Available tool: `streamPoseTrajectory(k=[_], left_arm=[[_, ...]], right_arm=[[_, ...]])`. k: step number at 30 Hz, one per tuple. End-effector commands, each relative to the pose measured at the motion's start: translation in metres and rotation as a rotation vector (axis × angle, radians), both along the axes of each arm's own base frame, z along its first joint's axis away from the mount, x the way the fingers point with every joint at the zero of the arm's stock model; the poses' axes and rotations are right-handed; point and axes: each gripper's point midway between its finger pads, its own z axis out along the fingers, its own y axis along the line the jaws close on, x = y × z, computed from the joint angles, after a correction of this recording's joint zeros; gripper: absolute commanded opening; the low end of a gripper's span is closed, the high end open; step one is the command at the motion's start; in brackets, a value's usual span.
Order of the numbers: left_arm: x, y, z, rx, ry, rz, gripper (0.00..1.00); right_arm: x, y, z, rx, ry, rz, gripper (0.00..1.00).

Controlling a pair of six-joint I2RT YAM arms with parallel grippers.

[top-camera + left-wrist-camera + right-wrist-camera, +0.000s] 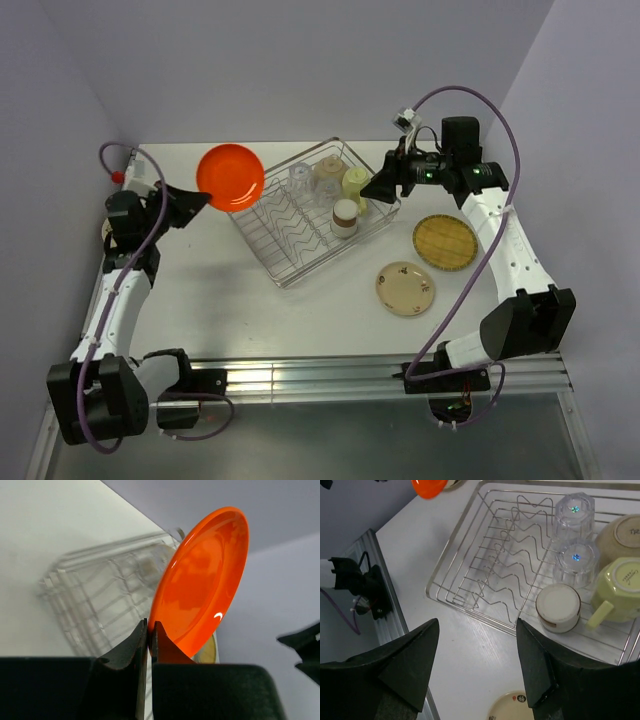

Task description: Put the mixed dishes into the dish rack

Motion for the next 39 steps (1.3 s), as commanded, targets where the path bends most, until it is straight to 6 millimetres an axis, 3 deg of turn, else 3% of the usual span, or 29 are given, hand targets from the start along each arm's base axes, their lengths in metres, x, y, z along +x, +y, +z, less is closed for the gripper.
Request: streamPoseTrajectory(k=[1, 3, 7, 12, 19, 20, 22, 24, 30, 39], left_arm=[[0.000, -0.049, 0.049, 0.096, -0.148, -0.166, 0.00], [0.002, -0.057, 0.049, 0.136, -0.140, -0.175, 0.00], [0.019, -0.066, 0.049, 0.279, -0.144, -0.187, 0.00], [0.046, -0.062, 0.042, 0.455, -0.139, -0.171, 0.00], [0.076, -0.077, 0.034, 0.726, -0.205, -0.155, 0.00], [0.080, -0.078, 0.040, 0.742, -0.240, -0.130, 0.00], [0.083, -0.077, 0.031, 0.786, -0.251, -0.105, 0.00], [0.087, -0.078, 0.038, 0.799, -0.303, -0.078, 0.00], [0.095, -0.074, 0.028, 0.867, -0.307, -0.018, 0.00], [0.104, -0.074, -0.012, 1.021, -0.250, -0.049, 0.00]], right_arm=[[0.012, 0.016, 0.032, 0.040, -0.027, -0.027, 0.71], [0.012, 0.024, 0.039, 0.043, -0.043, -0.008, 0.71], [0.011, 0.028, 0.034, 0.057, -0.025, 0.000, 0.71], [0.006, 0.024, 0.013, 0.033, -0.004, -0.006, 0.71], [0.004, 0.014, -0.005, 0.000, -0.004, -0.066, 0.71], [0.003, 0.014, -0.008, 0.000, 0.002, -0.072, 0.72], [0.003, 0.011, -0.014, -0.001, 0.018, -0.082, 0.72], [0.003, 0.009, -0.021, -0.007, 0.025, -0.089, 0.72], [0.006, 0.000, -0.032, -0.012, 0.032, -0.124, 0.72], [0.010, -0.004, -0.038, -0.004, 0.048, -0.138, 0.72]])
